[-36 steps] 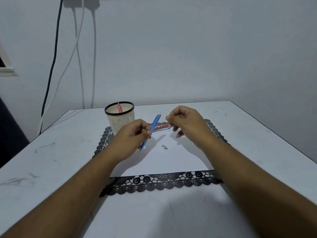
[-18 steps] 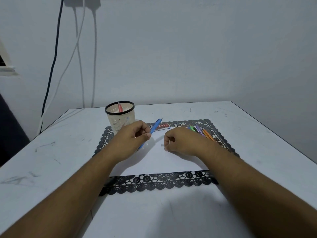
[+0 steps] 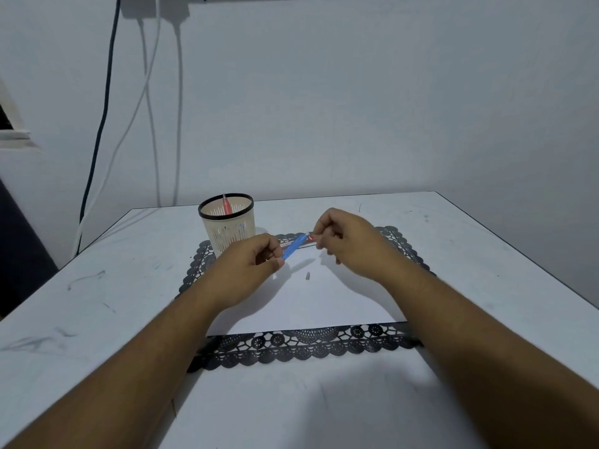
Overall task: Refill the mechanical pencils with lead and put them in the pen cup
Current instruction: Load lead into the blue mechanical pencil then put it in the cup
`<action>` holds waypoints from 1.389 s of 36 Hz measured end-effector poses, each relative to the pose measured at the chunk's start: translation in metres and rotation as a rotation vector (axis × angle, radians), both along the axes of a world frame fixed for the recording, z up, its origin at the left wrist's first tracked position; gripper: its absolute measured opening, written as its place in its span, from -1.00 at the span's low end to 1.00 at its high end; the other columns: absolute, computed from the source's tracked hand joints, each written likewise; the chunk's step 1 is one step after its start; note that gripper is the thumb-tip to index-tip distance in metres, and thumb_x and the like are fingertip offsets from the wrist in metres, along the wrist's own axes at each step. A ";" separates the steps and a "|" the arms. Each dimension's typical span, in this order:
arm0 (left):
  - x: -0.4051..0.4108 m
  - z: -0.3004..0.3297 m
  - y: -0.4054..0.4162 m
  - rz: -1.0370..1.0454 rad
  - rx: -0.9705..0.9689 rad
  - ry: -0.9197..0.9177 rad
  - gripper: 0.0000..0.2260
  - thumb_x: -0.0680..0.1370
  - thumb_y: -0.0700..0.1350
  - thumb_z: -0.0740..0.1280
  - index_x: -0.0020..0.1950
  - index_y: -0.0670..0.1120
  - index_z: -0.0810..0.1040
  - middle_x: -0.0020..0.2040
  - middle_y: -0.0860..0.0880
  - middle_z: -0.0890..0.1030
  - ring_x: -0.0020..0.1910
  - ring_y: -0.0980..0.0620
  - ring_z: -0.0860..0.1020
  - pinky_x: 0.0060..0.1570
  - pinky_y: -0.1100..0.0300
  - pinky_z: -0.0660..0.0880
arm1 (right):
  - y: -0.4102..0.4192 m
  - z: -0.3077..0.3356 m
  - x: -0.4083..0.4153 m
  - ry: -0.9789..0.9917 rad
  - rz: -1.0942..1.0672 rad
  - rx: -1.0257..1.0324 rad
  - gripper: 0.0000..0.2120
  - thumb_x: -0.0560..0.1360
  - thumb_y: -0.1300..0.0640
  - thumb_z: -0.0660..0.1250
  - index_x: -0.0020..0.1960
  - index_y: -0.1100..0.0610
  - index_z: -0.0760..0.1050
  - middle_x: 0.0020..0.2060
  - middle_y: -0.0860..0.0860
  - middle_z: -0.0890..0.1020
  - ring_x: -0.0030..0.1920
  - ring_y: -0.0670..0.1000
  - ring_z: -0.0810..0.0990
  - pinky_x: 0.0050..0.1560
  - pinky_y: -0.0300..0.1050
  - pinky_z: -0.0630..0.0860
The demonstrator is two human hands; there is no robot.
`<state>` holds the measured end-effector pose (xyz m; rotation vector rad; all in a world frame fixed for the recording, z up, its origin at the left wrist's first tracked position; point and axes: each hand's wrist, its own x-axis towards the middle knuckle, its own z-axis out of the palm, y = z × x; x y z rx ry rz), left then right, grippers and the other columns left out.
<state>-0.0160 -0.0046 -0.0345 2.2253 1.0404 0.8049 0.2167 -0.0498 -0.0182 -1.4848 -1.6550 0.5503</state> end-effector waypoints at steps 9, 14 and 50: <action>0.000 0.001 0.000 -0.001 -0.003 -0.017 -0.88 0.62 -0.12 0.39 -0.09 0.05 0.57 -0.28 0.09 0.58 -0.35 0.14 0.49 -0.24 0.12 0.45 | -0.002 0.001 -0.011 0.575 0.054 0.007 -0.96 0.55 0.32 0.44 -0.01 0.24 0.66 -0.15 0.21 0.71 -0.16 0.05 0.69 -0.16 0.01 0.68; 0.001 0.002 -0.002 0.008 0.018 -0.005 -0.90 0.63 -0.12 0.38 -0.08 0.05 0.57 -0.19 0.02 0.62 -0.32 0.19 0.48 -0.24 0.19 0.43 | -0.001 0.000 -0.018 0.692 -0.010 0.021 -0.98 0.52 0.28 0.49 -0.06 0.21 0.66 -0.07 0.24 0.72 -0.09 0.10 0.72 -0.19 -0.06 0.66; -0.002 -0.004 0.007 0.048 0.004 0.035 -0.88 0.62 -0.11 0.38 -0.11 0.04 0.57 -0.28 0.22 0.57 -0.32 0.22 0.45 -0.27 0.24 0.37 | 0.002 -0.004 -0.002 0.036 -0.150 0.097 -0.92 0.54 0.08 0.47 -0.13 0.03 0.67 -0.32 -0.01 0.63 -0.39 -0.14 0.46 -0.30 -0.18 0.38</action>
